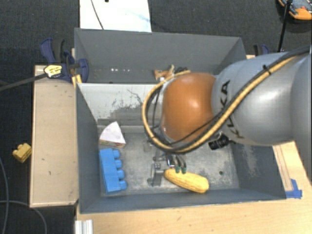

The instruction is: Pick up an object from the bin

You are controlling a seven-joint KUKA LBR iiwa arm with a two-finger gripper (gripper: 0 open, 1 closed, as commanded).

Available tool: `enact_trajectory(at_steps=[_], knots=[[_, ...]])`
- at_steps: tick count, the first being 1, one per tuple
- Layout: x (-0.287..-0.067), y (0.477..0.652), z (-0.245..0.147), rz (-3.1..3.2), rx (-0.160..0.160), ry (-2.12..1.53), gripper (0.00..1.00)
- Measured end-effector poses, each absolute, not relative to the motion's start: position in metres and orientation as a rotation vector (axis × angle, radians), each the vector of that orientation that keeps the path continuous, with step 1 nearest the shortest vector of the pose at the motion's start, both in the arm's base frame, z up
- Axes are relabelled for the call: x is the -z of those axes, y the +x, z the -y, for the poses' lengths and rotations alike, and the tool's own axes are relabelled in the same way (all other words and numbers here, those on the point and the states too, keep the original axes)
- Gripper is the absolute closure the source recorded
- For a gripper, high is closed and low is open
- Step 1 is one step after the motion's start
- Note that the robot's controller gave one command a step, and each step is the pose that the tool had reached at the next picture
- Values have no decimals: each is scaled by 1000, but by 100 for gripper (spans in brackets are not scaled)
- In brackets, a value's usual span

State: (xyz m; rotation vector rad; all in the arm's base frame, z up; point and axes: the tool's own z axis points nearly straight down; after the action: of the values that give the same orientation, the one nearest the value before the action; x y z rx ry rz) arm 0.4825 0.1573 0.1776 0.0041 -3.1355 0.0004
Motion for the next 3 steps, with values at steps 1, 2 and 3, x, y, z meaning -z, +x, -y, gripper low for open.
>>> enact_trajectory(at_steps=[1, 2, 3], knots=[[-182, 485, -157, 3143, 2, -4, 0], [-135, 487, -129, 3149, 5, 24, 0], [-104, 519, -92, 3143, 1, 71, 0]])
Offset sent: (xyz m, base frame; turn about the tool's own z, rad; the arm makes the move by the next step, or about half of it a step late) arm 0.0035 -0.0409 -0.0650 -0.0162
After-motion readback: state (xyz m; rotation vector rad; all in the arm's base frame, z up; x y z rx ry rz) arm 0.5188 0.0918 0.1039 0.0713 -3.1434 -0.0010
